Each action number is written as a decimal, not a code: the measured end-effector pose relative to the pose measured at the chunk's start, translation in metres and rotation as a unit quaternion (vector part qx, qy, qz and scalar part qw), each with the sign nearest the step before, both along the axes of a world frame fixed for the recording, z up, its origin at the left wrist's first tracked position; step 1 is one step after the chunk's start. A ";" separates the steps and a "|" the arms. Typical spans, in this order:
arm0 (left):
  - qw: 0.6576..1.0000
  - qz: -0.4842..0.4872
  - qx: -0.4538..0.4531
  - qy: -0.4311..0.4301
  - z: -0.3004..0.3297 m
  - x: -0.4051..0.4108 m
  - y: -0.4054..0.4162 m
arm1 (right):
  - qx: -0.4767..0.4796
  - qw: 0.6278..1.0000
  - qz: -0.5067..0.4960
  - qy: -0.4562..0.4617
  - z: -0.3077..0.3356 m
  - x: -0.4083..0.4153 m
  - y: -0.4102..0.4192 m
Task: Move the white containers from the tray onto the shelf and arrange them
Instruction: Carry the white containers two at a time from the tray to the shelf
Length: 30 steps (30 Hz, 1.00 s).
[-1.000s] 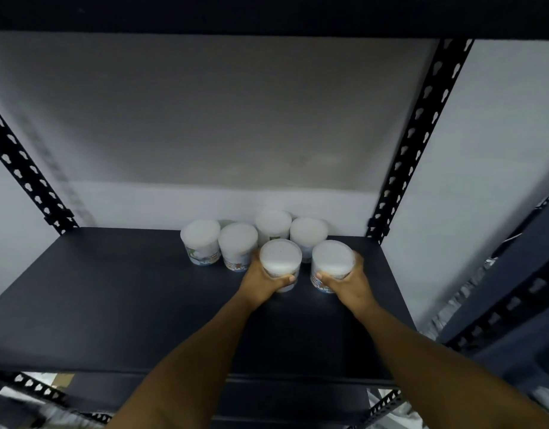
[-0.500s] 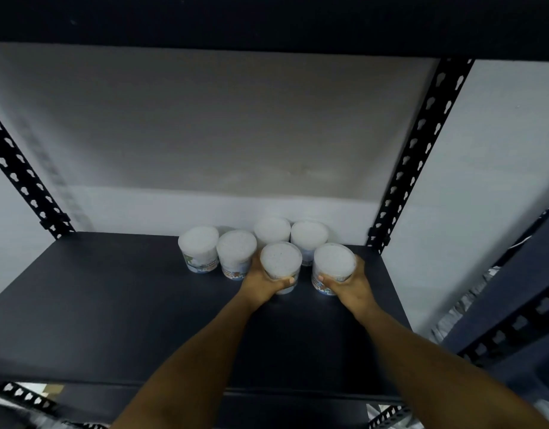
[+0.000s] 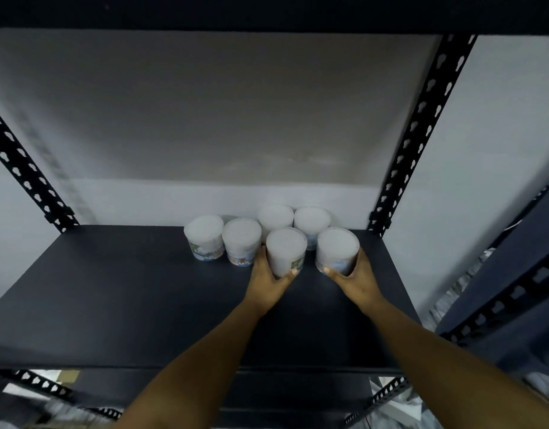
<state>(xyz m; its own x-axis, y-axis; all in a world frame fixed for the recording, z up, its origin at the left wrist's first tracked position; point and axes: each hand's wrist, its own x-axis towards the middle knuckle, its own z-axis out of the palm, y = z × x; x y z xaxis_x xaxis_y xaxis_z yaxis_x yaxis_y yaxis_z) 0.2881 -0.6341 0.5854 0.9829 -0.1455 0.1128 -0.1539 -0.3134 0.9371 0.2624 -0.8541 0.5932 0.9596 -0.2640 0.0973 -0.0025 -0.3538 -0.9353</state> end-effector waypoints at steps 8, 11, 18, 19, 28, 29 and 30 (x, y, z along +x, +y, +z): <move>0.912 -0.002 0.407 -0.059 -0.018 -0.035 0.018 | -0.348 0.926 -0.021 0.145 -0.021 -0.047 0.028; 0.887 -0.032 0.454 -0.074 -0.018 -0.046 0.023 | -0.401 0.904 0.014 0.146 -0.022 -0.061 0.038; 0.877 -0.046 0.476 -0.047 -0.014 -0.084 0.037 | -0.434 0.888 0.048 0.146 -0.021 -0.096 0.060; 0.878 -0.044 0.473 -0.048 -0.012 -0.092 0.041 | -0.435 0.888 0.052 0.143 -0.020 -0.103 0.064; 0.885 -0.001 0.465 -0.030 -0.003 -0.189 0.096 | -0.432 0.888 0.103 0.119 -0.011 -0.184 0.108; 0.885 0.004 0.464 -0.027 -0.002 -0.200 0.104 | -0.432 0.887 0.110 0.119 -0.010 -0.193 0.115; 0.886 0.011 0.464 -0.025 -0.002 -0.211 0.112 | -0.430 0.887 0.117 0.118 -0.010 -0.202 0.123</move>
